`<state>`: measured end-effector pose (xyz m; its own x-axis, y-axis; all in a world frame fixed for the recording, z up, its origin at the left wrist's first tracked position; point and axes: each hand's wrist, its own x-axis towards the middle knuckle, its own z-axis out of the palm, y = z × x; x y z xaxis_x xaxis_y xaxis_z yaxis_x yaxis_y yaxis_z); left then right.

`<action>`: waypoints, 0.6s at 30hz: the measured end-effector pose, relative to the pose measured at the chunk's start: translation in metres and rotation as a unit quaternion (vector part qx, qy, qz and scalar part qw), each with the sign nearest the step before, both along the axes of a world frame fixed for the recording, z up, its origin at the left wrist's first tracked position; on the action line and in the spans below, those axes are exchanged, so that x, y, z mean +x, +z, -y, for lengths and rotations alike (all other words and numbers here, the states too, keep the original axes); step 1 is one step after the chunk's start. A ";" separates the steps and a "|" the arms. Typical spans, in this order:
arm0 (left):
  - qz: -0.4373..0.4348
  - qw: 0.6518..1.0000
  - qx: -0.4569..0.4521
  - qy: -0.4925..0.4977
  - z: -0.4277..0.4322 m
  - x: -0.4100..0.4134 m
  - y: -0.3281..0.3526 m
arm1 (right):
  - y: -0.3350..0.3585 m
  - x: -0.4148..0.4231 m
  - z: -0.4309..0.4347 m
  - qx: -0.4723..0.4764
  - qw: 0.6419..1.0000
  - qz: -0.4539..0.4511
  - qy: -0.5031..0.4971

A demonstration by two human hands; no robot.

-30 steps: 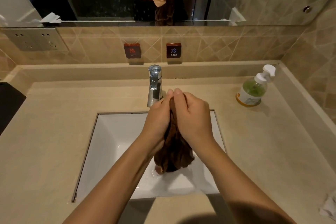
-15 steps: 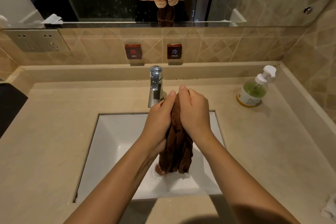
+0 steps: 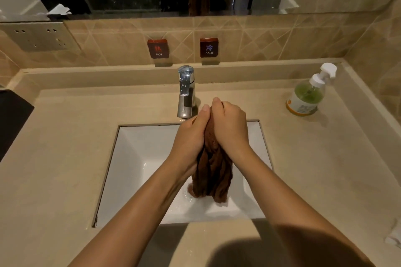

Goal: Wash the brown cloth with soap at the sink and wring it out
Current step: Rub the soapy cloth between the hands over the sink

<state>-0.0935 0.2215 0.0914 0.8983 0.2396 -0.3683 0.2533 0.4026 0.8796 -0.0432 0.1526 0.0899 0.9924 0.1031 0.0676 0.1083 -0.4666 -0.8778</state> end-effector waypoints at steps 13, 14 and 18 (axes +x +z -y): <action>-0.048 0.997 -0.031 -0.047 -0.008 -0.015 -0.026 | -0.045 0.011 -0.006 0.049 0.993 -0.108 -0.001; -0.038 0.997 -0.043 -0.050 -0.012 -0.015 -0.026 | -0.048 0.013 -0.003 0.072 0.989 -0.127 -0.012; -0.020 0.998 -0.046 -0.033 -0.029 -0.013 -0.029 | -0.046 0.018 0.015 0.191 0.962 -0.191 -0.042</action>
<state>-0.1060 0.2509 0.0623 0.8955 0.1438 -0.4212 0.3155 0.4625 0.8286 -0.0251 0.1377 0.0436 0.9561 0.0620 -0.2864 -0.2799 -0.0961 -0.9552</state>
